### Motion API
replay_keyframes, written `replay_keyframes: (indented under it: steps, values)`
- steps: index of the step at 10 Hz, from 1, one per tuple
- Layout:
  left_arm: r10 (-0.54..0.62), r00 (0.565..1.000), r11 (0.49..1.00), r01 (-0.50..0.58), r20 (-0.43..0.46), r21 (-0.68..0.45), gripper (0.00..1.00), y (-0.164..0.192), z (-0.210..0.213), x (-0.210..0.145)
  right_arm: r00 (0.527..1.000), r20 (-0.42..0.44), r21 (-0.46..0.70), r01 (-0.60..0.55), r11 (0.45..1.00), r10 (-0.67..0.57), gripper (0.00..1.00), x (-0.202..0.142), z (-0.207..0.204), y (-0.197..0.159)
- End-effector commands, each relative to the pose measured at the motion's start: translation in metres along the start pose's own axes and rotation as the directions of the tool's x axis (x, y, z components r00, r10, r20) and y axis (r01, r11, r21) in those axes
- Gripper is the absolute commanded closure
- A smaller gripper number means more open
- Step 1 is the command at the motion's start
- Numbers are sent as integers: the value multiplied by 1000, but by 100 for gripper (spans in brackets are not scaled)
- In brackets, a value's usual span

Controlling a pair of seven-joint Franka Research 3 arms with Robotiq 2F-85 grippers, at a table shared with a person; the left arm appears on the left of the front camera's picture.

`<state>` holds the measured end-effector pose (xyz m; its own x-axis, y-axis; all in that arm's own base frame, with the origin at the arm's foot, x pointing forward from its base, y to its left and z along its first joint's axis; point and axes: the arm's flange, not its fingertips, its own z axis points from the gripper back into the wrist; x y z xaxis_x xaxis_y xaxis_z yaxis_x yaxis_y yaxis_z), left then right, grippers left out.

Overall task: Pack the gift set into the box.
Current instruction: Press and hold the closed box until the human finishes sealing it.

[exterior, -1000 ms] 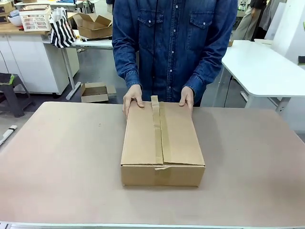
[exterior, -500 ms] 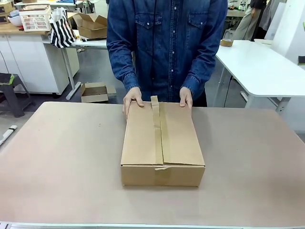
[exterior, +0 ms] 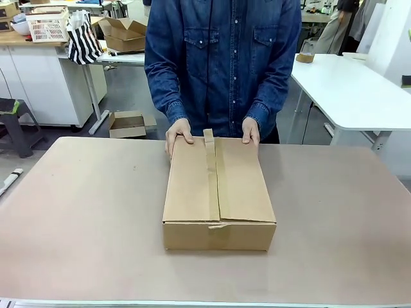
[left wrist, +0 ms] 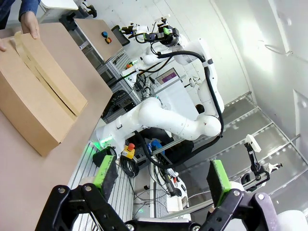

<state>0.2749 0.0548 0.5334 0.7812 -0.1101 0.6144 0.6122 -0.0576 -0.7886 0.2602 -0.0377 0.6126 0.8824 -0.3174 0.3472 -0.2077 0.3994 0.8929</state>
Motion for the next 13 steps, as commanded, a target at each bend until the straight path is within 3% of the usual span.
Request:
replay_keyframes:
  steps: [1,6,7,8,9,10,11,12,13]
  values:
    - [-14,1000,1000,15,19,-17,0,-4,-2,3,1000,3,21,-24,1000,23,0,4,-3,1]
    - [0,1000,1000,0,0,0,0,0,0,0,1000,0,0,0,1000,0,0,0,0,0]
    - [-77,996,982,82,-34,172,0,6,-26,11,985,151,-187,-50,981,79,0,14,-27,-8]
    - [-166,984,948,178,-68,263,0,15,-54,22,977,20,-96,-211,973,213,0,19,-64,-13]
    - [-271,958,915,286,-92,285,0,25,-87,30,939,-79,-31,-337,941,334,0,20,-105,-21]
    - [-355,925,837,379,-135,394,0,40,-119,34,890,-104,65,-440,896,444,0,17,-146,-31]
    - [-403,903,837,430,-152,338,0,52,-149,32,821,-175,161,-521,839,543,0,9,-181,-42]
    - [-438,883,828,470,-171,306,0,67,-181,26,702,-285,276,-592,757,652,0,-9,-214,-50]
    - [-442,881,833,473,-169,287,0,79,-203,19,591,-318,393,-630,670,742,0,-29,-234,-45]
